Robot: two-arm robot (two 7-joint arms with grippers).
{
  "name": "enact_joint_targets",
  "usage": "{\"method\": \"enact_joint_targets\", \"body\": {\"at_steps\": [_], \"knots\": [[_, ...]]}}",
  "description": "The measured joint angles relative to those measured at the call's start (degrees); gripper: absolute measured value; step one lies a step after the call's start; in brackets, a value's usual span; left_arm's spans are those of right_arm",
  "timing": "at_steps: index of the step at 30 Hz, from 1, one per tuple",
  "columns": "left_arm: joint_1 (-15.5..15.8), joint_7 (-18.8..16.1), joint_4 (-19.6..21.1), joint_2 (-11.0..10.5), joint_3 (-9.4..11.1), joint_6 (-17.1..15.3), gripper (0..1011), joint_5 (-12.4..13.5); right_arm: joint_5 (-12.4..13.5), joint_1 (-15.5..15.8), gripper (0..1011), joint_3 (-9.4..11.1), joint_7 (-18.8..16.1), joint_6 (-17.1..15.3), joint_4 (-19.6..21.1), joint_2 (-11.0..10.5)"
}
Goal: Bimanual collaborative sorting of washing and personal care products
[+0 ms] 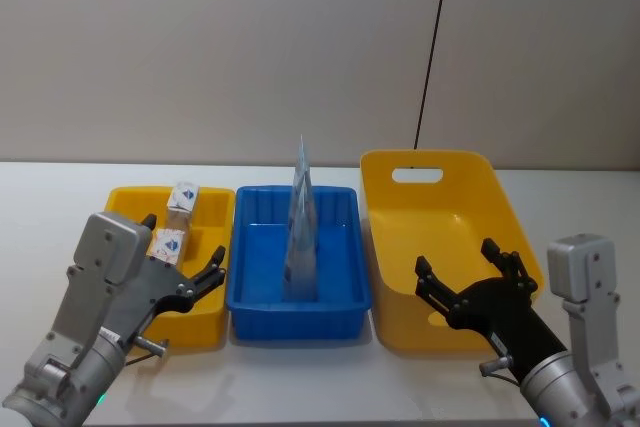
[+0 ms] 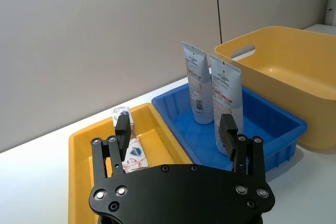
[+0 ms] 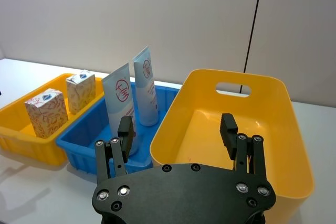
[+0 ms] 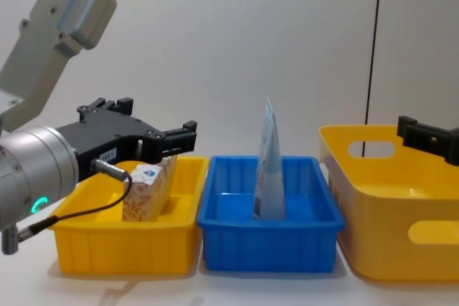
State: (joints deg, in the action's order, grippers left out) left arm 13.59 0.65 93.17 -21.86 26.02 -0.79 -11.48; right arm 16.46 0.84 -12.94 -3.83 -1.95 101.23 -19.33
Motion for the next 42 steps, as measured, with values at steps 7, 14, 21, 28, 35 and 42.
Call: {"method": "enact_joint_targets", "body": {"at_steps": [7, 14, 21, 28, 35, 42], "knots": [[0.0, 0.4, -0.1, 0.2, -0.1, -1.0, 1001, -0.3, 0.0, 0.0, 1000, 0.0, 0.0, 0.0, 0.0, 0.0], [0.3, 1.0, -0.3, 0.4, -0.4, -3.8, 1001, -1.1, 0.0, 0.0, 1000, 0.0, 0.0, 0.0, 0.0, 0.0], [1.5, 1.2, -1.9, 1.3, -1.0, -8.4, 1001, -2.1, 0.0, 0.0, 1000, 0.0, 0.0, 0.0, 0.0, 0.0], [2.6, 0.7, -4.0, 2.1, -1.6, -10.9, 1001, -2.2, 0.0, 0.0, 1000, 0.0, 0.0, 0.0, 0.0, 0.0], [3.3, -0.4, -5.9, 2.4, -2.0, -12.1, 1001, -1.3, 0.0, 0.0, 1000, 0.0, 0.0, 0.0, 0.0, 0.0], [3.6, -1.2, -7.8, 2.8, -2.2, -13.0, 1001, -0.5, 0.0, 0.0, 1000, 0.0, 0.0, 0.0, 0.0, 0.0]]}}
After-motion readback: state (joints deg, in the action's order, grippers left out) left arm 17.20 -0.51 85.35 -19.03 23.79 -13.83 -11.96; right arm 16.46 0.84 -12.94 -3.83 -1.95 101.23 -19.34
